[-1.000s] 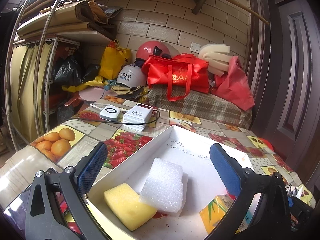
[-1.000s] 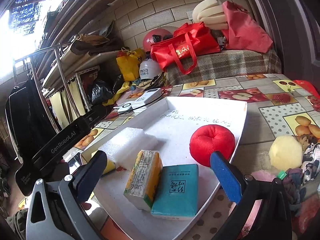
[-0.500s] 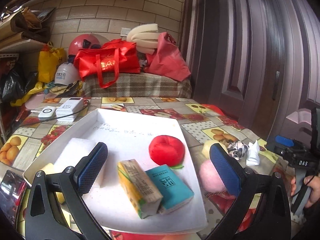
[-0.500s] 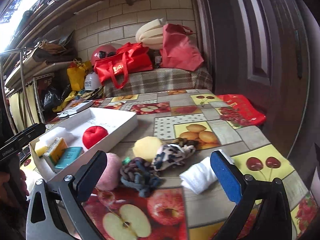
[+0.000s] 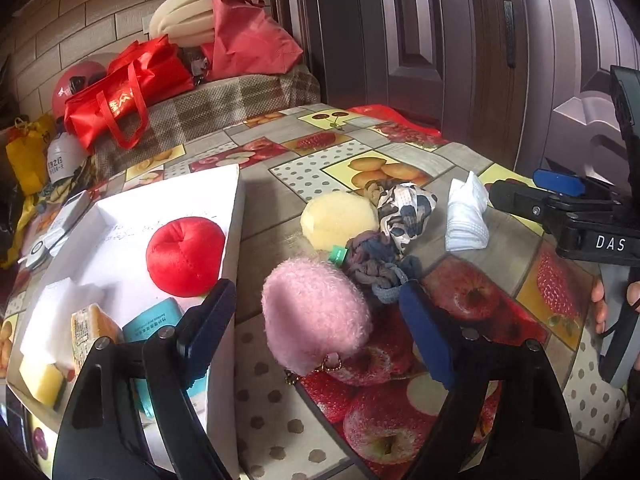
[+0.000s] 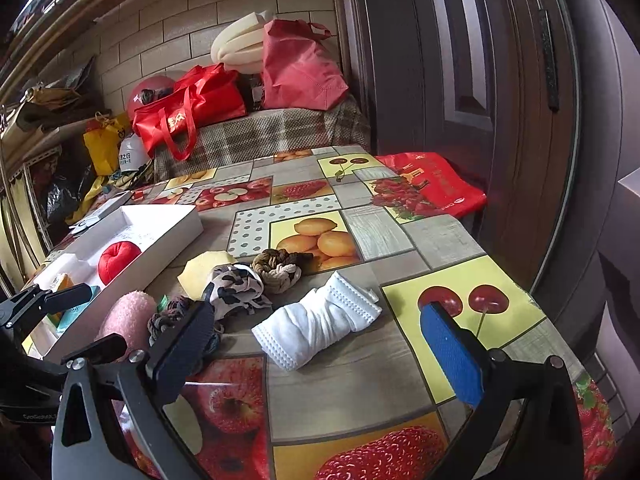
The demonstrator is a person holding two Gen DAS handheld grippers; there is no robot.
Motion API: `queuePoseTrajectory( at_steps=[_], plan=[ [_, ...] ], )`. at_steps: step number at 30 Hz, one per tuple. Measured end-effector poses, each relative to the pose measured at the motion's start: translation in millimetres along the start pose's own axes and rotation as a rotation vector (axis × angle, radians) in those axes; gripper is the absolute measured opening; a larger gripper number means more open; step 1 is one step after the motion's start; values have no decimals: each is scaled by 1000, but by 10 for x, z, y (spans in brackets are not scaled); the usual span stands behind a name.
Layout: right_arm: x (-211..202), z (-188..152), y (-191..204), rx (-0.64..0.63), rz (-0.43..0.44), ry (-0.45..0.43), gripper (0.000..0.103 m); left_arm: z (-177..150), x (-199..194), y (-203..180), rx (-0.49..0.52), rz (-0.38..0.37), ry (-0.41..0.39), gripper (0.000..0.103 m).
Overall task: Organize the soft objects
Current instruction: 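Grasp the white knit sock with right gripper while left gripper grasps pink fluffy ball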
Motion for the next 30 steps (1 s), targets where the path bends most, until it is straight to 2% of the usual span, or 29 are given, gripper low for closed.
queuePoseTrajectory(
  at_steps=[3,5,11,13,14,15,16,17,18,21,23,26,30],
  plan=[
    [87,-67,-114,45,-21,52,103,-31,105,14,-20,29,38,85],
    [182,-120,-131,63,-5,104,103,-59,166,21,-25,35,64,85],
    [516,-174,42,-36,17,198,103,-101,275,-49,-10,19,109,84],
    [644,-216,95,-56,26,242,103,-125,321,-62,-8,13,134,70],
    [706,-256,106,-58,33,274,103,-136,336,-53,-14,11,143,69],
    [757,-311,106,-53,42,313,95,-139,341,-45,-24,5,145,65],
    [769,-336,86,-42,43,329,93,-136,335,-29,-37,1,141,58],
    [737,-303,59,-28,43,308,80,-131,325,-18,-49,-9,136,58],
    [708,-283,39,-3,65,294,61,-127,313,-17,-60,-20,131,56],
    [644,-257,-64,69,83,273,59,-97,238,-20,-79,-44,100,54],
    [563,-219,-140,120,91,237,58,-37,136,-34,-76,-49,43,54],
    [352,-82,-214,171,84,122,58,51,-14,-99,-34,-37,-39,54],
    [72,61,-193,171,78,-19,58,103,-95,-157,14,-19,-83,54]
  ],
)
Point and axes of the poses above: each gripper's, at about its wrist camera, not at the fingertips, and x roughly the way its jaws point, y to its left, z to its top, the point moved 6 cm from there along x, roughly the way its jaws point, and after that the axes turned 14 degrees about -y, right-handed, at the moved point
